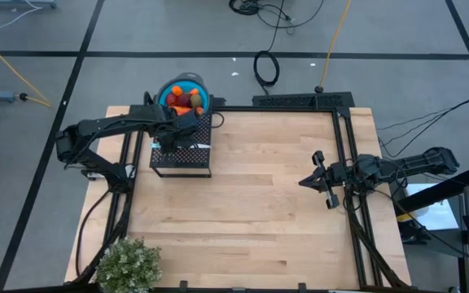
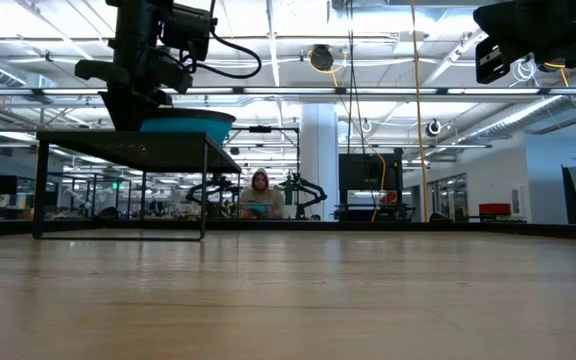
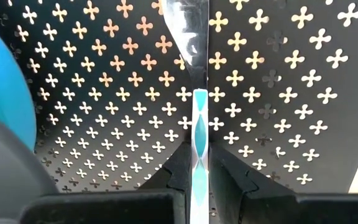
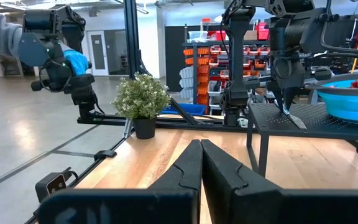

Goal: Pick & Place Fruit
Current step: Put the blue knife on the shelf, then return to Home Position

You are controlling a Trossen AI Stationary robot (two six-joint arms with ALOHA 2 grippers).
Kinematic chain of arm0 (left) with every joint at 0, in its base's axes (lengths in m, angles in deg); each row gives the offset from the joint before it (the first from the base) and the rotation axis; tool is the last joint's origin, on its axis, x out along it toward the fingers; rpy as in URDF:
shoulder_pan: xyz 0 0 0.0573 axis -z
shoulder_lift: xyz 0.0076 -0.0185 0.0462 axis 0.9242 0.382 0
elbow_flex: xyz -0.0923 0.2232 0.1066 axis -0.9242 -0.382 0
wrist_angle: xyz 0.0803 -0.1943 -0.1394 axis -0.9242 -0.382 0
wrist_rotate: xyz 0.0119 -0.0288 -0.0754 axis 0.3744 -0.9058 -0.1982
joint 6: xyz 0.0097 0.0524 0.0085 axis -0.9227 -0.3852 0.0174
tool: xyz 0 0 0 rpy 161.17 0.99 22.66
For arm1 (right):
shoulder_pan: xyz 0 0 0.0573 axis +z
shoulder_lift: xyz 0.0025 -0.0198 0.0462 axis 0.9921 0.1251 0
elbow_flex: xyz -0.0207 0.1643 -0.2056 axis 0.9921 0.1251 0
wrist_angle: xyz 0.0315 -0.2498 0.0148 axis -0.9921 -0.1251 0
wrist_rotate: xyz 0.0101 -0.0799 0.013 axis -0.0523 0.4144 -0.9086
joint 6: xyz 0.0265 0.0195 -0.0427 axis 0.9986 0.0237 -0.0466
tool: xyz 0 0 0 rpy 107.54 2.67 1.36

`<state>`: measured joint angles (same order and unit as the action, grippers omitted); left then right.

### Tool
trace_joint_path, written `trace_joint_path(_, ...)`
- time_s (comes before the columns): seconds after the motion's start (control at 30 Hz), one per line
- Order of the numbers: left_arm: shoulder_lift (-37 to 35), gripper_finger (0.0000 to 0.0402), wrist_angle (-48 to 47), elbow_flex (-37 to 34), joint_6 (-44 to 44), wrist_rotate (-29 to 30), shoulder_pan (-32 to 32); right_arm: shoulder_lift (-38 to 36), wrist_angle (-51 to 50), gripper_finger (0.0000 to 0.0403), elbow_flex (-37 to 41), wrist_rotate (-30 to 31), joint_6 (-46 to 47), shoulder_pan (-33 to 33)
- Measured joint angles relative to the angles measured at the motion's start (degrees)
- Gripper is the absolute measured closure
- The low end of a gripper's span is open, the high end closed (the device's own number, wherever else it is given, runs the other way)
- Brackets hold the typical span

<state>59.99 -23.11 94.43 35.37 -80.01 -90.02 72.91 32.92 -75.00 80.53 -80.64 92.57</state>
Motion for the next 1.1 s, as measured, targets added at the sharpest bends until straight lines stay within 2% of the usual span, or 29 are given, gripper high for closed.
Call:
trace_joint_path(0.13, 0.0, 0.0352, 0.0, 0.0, 0.0, 0.0, 0.0, 0.0, 0.0, 0.0403, 0.0, 0.0, 0.0, 0.0)
trace_joint_path(0.4, 0.0, 0.0303, 0.0, 0.0, 1.0, 0.3, 0.0, 0.0, 0.0, 0.0403, 0.0, 0.0, 0.0, 0.0)
trace_joint_path(0.63, 0.2, 0.0285, -2.5, 1.3, 2.9, -0.1, 1.0, 0.0, 0.0, 0.0403, 0.0, 0.0, 0.0, 0.0)
trace_joint_path(0.9, 0.2, 0.0284, -12.7, 8.1, 8.6, -0.1, 3.7, 0.0, 0.0, 0.0403, 0.0, 0.0, 0.0, 0.0)
trace_joint_path(1.1, -1.5, 0.0284, -12.7, 16.6, 15.6, -4.2, 8.2, 0.0, 0.0, 0.0403, 0.0, 0.0, 0.0, 0.0)
